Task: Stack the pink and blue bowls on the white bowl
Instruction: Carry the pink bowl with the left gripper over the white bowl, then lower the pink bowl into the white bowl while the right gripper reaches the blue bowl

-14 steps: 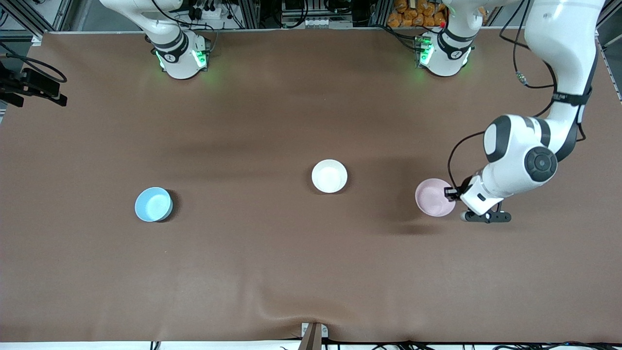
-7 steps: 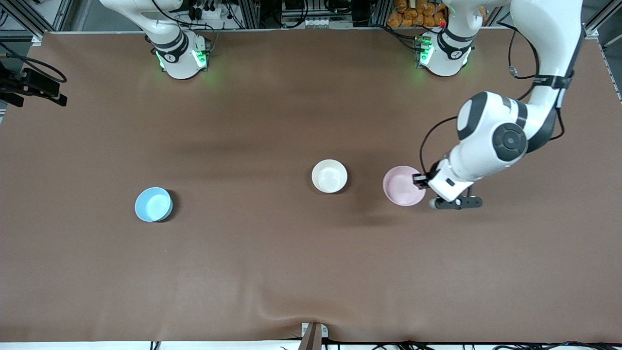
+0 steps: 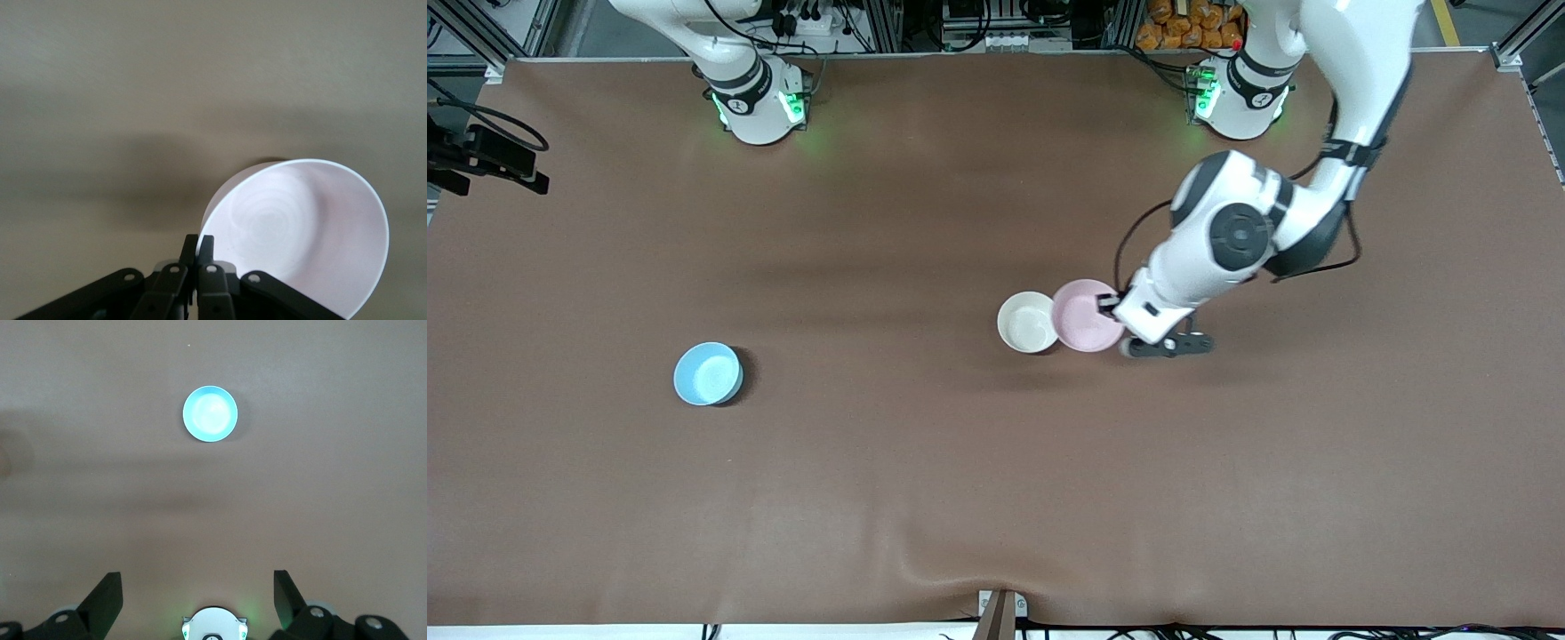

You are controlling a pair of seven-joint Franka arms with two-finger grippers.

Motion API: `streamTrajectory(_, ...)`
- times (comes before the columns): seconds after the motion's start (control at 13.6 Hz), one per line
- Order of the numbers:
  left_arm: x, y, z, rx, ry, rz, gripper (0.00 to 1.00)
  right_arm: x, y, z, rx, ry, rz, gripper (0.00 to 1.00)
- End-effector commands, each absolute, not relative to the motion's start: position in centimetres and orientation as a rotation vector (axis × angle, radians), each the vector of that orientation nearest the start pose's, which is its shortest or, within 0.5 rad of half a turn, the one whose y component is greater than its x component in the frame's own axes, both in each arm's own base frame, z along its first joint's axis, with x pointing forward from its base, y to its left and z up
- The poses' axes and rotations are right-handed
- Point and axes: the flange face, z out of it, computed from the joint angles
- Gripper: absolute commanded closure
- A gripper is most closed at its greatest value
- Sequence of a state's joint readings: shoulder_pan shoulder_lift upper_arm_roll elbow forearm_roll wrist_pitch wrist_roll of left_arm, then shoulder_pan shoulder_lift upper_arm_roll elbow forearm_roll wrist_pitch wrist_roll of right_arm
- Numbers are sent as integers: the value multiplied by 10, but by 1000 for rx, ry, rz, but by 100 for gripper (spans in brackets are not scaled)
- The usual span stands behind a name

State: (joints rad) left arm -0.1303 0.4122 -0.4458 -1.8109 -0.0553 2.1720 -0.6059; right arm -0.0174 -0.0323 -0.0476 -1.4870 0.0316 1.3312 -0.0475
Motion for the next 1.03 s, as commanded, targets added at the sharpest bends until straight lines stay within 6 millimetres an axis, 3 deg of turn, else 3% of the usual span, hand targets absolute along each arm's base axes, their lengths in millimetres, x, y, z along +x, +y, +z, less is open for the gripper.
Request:
streamTrajectory(0.0, 546, -367, 316, -3336, -166, 246, 100, 519, -27, 665, -3090, 12, 174, 0)
streamTrajectory(0.29, 534, -392, 292, -3341, -234, 235, 100, 523, -5, 658, -3090, -44, 212, 0)
streamTrajectory(0.44, 530, -395, 283, -3334, -224, 253, 100, 544, 7, 621, -3098, -91, 321, 0)
streamTrajectory(0.74, 523, -401, 267, -3326, -201, 271, 100, 559, -17, 586, -3083, -14, 421, 0)
streamTrajectory(0.81, 523, -401, 263, -3324, -201, 278, 100, 563, -33, 566, -3064, 33, 480, 0)
streamTrajectory(0.96, 523, -400, 260, -3321, -197, 277, 100, 590, -51, 491, -3021, 79, 671, 0)
